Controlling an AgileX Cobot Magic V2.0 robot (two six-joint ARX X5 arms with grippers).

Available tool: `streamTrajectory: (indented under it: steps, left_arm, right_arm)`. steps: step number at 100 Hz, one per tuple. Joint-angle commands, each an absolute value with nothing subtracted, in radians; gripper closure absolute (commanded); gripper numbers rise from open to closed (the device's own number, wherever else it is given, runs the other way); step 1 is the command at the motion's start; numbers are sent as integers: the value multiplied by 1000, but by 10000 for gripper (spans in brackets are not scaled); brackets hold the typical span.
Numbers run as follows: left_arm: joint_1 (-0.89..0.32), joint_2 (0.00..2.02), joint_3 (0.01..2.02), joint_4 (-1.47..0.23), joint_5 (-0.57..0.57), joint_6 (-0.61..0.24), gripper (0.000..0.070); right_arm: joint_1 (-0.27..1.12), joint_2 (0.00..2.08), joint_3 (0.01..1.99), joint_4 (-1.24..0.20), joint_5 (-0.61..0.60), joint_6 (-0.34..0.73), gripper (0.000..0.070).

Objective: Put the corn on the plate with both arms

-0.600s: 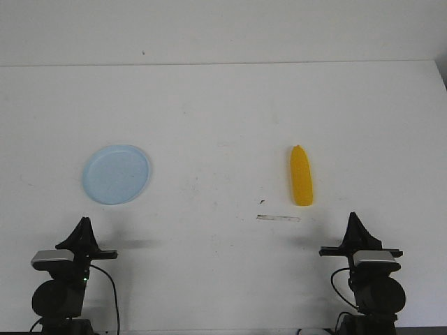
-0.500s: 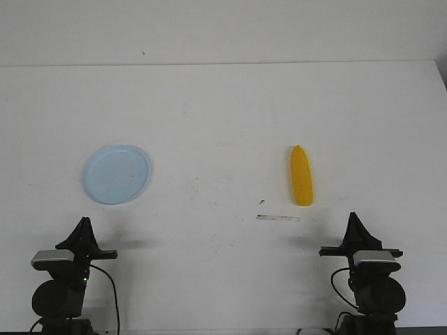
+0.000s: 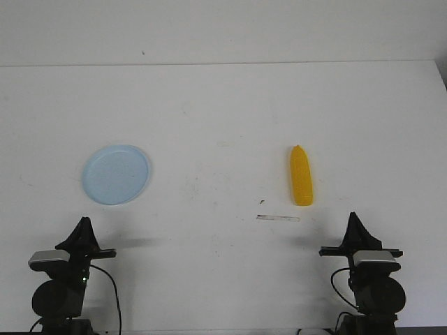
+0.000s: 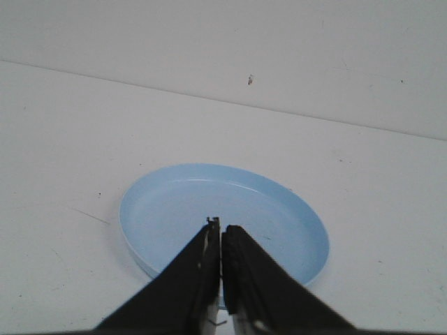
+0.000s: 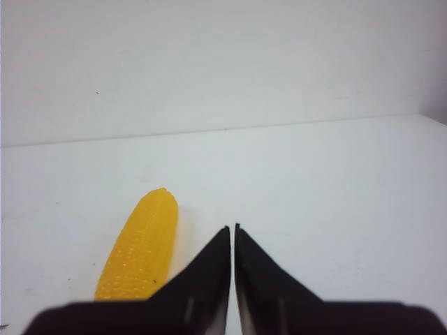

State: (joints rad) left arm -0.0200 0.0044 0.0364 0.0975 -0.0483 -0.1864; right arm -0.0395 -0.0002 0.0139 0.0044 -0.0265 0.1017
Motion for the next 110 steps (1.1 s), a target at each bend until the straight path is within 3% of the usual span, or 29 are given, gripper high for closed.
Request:
streamTrajectory:
  steps: [1,34,46,60,78,110]
  left_arm:
    - [-20,4,65,114,-49,-199,699]
    - [-20,36,253,111,-69,-166,699]
    - [-19,88,347,114,-103,-215,699]
    - [-20,185,453,94,-141,-112,699]
    - [-20,345,553,65,-141,-105,699]
    - [-20,661,737,-213,-138,-105,699]
  right_arm:
    - [-39,1,13,15,-27,103,691]
    - [-39,1,13,15,-27,103,691]
    - [-39,1,13,15,-27,103,691]
    - [-39,1,13,15,-26,103,691]
    - [-39,1,13,15,-27,103,691]
    - [-39,1,13,15,-27,103,691]
